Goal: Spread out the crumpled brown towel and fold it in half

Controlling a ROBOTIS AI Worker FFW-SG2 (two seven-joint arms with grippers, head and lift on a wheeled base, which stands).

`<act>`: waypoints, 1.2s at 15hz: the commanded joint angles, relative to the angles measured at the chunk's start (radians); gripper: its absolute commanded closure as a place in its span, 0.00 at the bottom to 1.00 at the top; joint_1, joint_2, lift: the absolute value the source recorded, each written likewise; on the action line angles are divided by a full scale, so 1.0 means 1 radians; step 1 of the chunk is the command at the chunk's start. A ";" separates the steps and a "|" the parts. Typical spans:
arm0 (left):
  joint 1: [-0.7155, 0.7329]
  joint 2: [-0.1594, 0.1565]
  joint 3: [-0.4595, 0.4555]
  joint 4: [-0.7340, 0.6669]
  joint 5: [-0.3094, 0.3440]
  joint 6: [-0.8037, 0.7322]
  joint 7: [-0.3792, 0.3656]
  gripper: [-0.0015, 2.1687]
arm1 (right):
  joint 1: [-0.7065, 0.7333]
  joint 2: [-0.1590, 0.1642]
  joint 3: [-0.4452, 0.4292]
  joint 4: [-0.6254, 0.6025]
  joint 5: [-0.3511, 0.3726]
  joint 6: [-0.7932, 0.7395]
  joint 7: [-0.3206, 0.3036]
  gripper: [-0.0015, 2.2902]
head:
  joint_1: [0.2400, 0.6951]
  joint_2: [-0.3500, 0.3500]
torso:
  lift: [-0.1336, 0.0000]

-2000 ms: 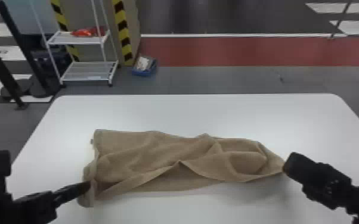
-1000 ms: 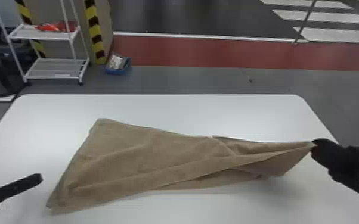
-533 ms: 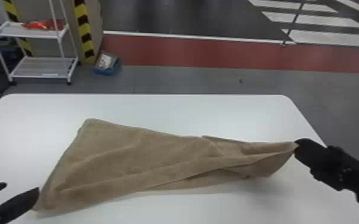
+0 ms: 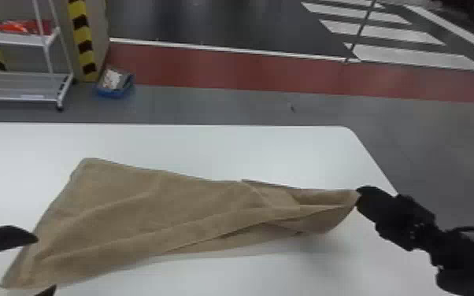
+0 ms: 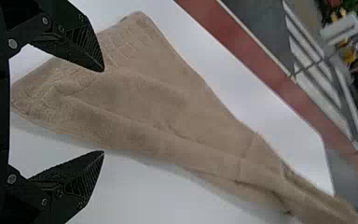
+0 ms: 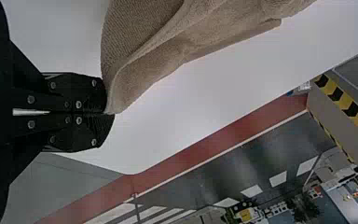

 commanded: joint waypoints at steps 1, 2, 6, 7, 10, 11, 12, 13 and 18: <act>-0.001 0.076 -0.041 0.031 -0.120 -0.074 -0.032 0.15 | 0.006 0.000 -0.005 -0.001 -0.003 -0.001 0.000 0.50 | 1.00 0.15 | 0.07; -0.004 0.086 -0.058 0.044 -0.144 -0.077 -0.032 0.15 | 0.006 0.000 -0.005 -0.001 -0.003 -0.004 0.000 0.50 | 1.00 0.14 | 0.07; -0.047 0.094 -0.100 0.125 -0.248 -0.166 -0.011 0.20 | 0.007 0.000 -0.002 -0.007 -0.003 -0.001 0.000 0.50 | 1.00 0.15 | 0.07; -0.067 0.096 -0.107 0.154 -0.271 -0.179 -0.008 0.24 | 0.009 0.002 -0.002 -0.009 -0.003 0.002 0.000 0.50 | 1.00 0.15 | 0.07; -0.104 0.111 -0.114 0.222 -0.319 -0.182 0.020 0.24 | 0.010 0.002 -0.006 -0.009 -0.003 0.002 0.000 0.50 | 1.00 0.18 | 0.07; -0.109 0.119 -0.106 0.235 -0.330 -0.182 0.023 0.24 | 0.010 0.002 -0.008 -0.009 -0.003 0.002 0.000 0.50 | 1.00 0.19 | 0.07; -0.109 0.120 -0.098 0.243 -0.339 -0.185 0.021 0.24 | 0.010 0.002 -0.010 -0.009 -0.005 0.002 0.000 0.50 | 1.00 0.20 | 0.07; -0.109 0.131 -0.086 0.243 -0.339 -0.182 0.015 0.24 | 0.009 0.002 -0.010 -0.009 -0.003 -0.001 0.000 0.50 | 1.00 0.20 | 0.07; -0.100 0.157 -0.063 0.260 -0.342 -0.182 -0.018 0.24 | -0.010 0.002 -0.003 0.008 -0.003 0.006 0.000 0.50 | 1.00 0.27 | 0.07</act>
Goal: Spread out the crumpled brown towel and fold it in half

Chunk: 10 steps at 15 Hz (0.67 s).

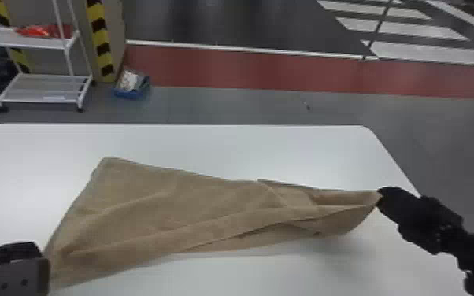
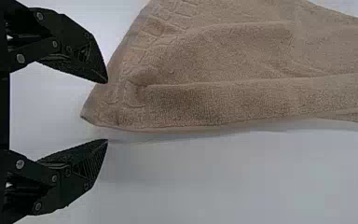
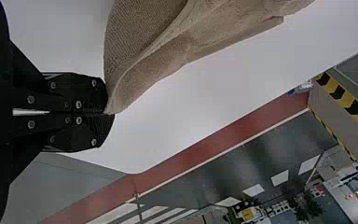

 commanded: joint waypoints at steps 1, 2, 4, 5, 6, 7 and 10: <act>0.007 0.003 0.001 0.002 -0.001 -0.002 -0.001 0.24 | -0.009 0.000 0.005 0.011 0.000 0.002 -0.001 0.50 | 1.00 0.28 | 0.07; 0.007 0.001 -0.002 0.007 0.001 -0.005 0.002 0.36 | -0.012 0.000 0.008 0.014 0.000 0.005 -0.001 0.50 | 1.00 0.29 | 0.07; 0.001 -0.005 -0.007 0.018 0.002 -0.005 0.010 0.43 | -0.014 0.000 0.008 0.015 0.000 0.008 -0.001 0.50 | 1.00 0.29 | 0.07; -0.009 -0.005 -0.015 0.027 0.002 -0.005 0.010 0.43 | -0.015 0.002 0.008 0.017 0.000 0.008 -0.001 0.50 | 1.00 0.29 | 0.07; -0.013 -0.005 -0.016 0.031 0.002 -0.005 0.010 0.44 | -0.020 0.002 0.008 0.020 0.000 0.008 -0.001 0.50 | 1.00 0.28 | 0.07; -0.016 -0.005 -0.018 0.036 0.002 -0.005 0.011 0.56 | -0.023 0.000 0.008 0.026 0.000 0.008 -0.001 0.50 | 1.00 0.28 | 0.07; -0.036 -0.009 -0.006 0.035 0.013 -0.002 0.024 0.69 | -0.031 0.000 -0.002 0.023 -0.021 0.005 -0.004 0.50 | 1.00 0.28 | 0.07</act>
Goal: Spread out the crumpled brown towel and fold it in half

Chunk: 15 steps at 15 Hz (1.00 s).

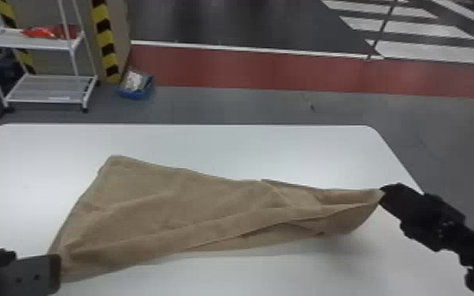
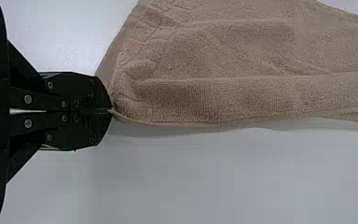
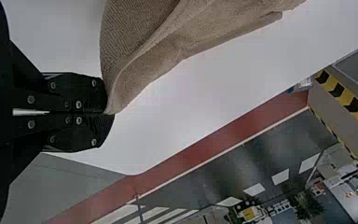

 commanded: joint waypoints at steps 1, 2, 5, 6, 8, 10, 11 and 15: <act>-0.014 -0.006 0.034 -0.022 0.016 0.005 -0.002 0.69 | -0.012 0.000 -0.014 -0.013 -0.048 0.004 0.001 0.50 | 1.00 0.28 | 0.07; -0.017 -0.012 0.065 -0.064 0.041 0.014 -0.017 0.69 | -0.012 0.000 -0.026 -0.027 -0.076 0.016 0.006 0.50 | 1.00 0.29 | 0.07; -0.033 -0.029 0.152 -0.218 0.150 0.076 -0.092 0.69 | -0.033 -0.002 -0.055 -0.127 -0.177 0.090 0.058 0.50 | 1.00 0.30 | 0.07; -0.063 -0.030 0.173 -0.268 0.207 0.159 -0.131 0.69 | -0.055 -0.006 -0.059 -0.148 -0.211 0.145 0.074 0.50 | 1.00 0.31 | 0.07; -0.157 -0.033 0.184 -0.316 0.247 0.294 -0.163 0.69 | -0.106 -0.032 -0.057 -0.168 -0.257 0.268 0.081 0.50 | 1.00 0.31 | 0.07; -0.293 -0.036 0.178 -0.311 0.248 0.395 -0.168 0.69 | -0.164 -0.083 -0.052 -0.174 -0.309 0.446 0.083 0.50 | 1.00 0.29 | 0.07; -0.355 -0.036 0.166 -0.288 0.243 0.438 -0.163 0.69 | -0.193 -0.109 -0.052 -0.174 -0.343 0.526 0.089 0.50 | 1.00 0.29 | 0.07; -0.560 -0.046 0.015 -0.063 0.188 0.545 -0.071 0.69 | -0.336 -0.163 0.017 -0.088 -0.367 0.694 0.081 0.50 | 0.84 0.29 | 0.07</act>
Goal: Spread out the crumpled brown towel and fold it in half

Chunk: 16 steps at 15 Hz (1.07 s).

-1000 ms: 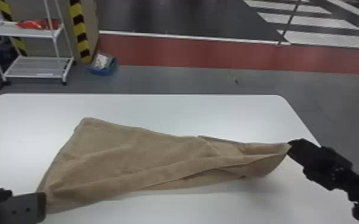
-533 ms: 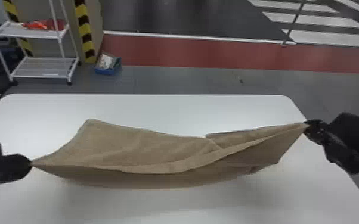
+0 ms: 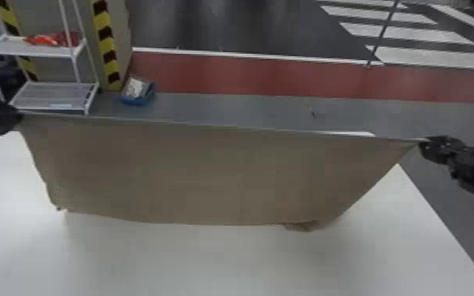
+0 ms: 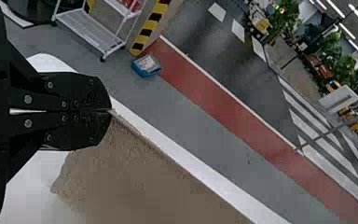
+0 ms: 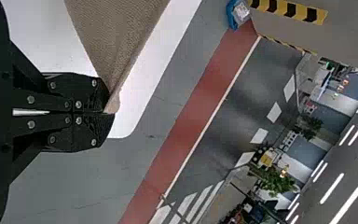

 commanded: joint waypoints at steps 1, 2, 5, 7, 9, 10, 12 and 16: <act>-0.123 -0.034 -0.095 0.179 -0.033 0.016 0.050 0.69 | -0.132 -0.016 0.056 0.113 0.002 0.080 -0.014 0.50 | 0.82 0.29 | 0.07; -0.184 -0.059 -0.127 0.262 -0.045 0.016 0.073 0.69 | -0.198 -0.027 0.083 0.166 0.005 0.110 -0.023 0.50 | 0.78 0.29 | 0.07; -0.422 -0.129 -0.199 0.543 -0.053 0.013 0.180 0.69 | -0.413 -0.041 0.154 0.340 0.017 0.187 -0.078 0.50 | 0.69 0.28 | 0.07; -0.579 -0.168 -0.207 0.691 -0.053 0.004 0.246 0.69 | -0.545 -0.053 0.162 0.444 0.030 0.187 -0.110 0.50 | 0.59 0.27 | 0.07; -0.655 -0.169 -0.182 0.724 -0.030 -0.008 0.265 0.69 | -0.591 -0.076 0.151 0.447 0.019 0.221 -0.113 0.50 | 0.40 0.26 | 0.07; -0.665 -0.168 -0.164 0.717 -0.019 -0.011 0.256 0.69 | -0.583 -0.124 0.139 0.420 -0.009 0.254 -0.107 0.50 | 0.34 0.25 | 0.07; -0.582 -0.128 -0.133 0.593 0.036 -0.011 0.231 0.69 | -0.470 -0.170 0.083 0.291 -0.076 0.328 -0.084 0.50 | 0.26 0.24 | 0.07; -0.046 -0.054 0.080 0.170 0.173 -0.122 0.217 0.69 | 0.064 -0.061 -0.094 -0.127 -0.167 0.257 -0.051 0.50 | 0.41 0.23 | 0.07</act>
